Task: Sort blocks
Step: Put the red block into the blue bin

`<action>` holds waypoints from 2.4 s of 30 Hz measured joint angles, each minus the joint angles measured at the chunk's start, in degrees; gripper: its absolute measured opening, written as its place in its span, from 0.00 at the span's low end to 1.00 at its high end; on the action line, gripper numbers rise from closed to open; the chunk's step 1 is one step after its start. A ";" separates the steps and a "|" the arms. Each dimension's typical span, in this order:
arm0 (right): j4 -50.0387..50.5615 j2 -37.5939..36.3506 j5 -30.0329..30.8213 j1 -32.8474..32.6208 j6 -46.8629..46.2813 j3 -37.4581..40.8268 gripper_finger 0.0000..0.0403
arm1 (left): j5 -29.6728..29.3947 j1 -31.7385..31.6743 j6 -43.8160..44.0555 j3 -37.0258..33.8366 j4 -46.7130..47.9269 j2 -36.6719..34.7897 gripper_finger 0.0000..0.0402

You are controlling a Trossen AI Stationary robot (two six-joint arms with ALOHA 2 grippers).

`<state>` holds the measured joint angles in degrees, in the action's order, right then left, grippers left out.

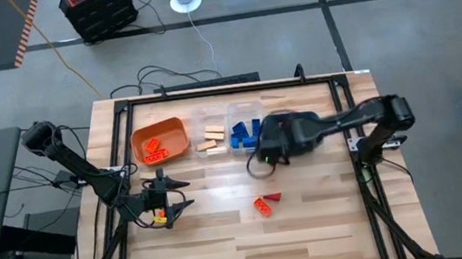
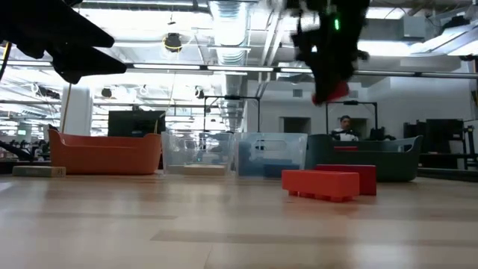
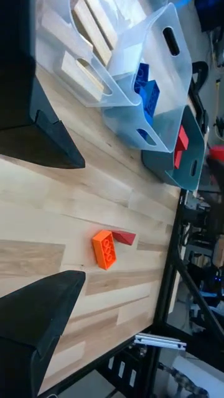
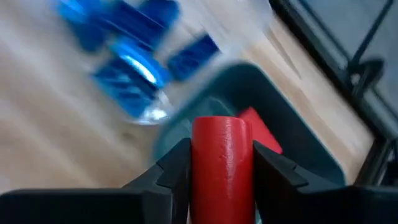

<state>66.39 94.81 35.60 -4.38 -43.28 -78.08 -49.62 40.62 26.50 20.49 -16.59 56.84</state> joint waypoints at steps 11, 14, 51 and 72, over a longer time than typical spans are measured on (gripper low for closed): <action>-20.47 -9.03 -12.41 7.59 5.75 25.36 0.39 | 2.27 0.02 0.48 0.00 0.01 -0.02 0.68; -21.65 -10.13 -12.38 7.53 9.11 28.03 0.39 | 2.28 -0.20 -0.32 0.00 0.01 0.00 0.68; -39.14 4.72 5.34 -32.32 -2.84 21.70 0.59 | 2.93 -0.61 -1.05 0.00 0.24 -0.02 0.68; -60.26 6.40 4.96 -30.48 -3.70 34.53 0.39 | 4.47 -0.58 -0.29 0.00 0.14 0.00 0.68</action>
<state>6.12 101.21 40.56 -34.86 -46.98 -43.55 -45.15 40.04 26.22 20.49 -16.45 56.84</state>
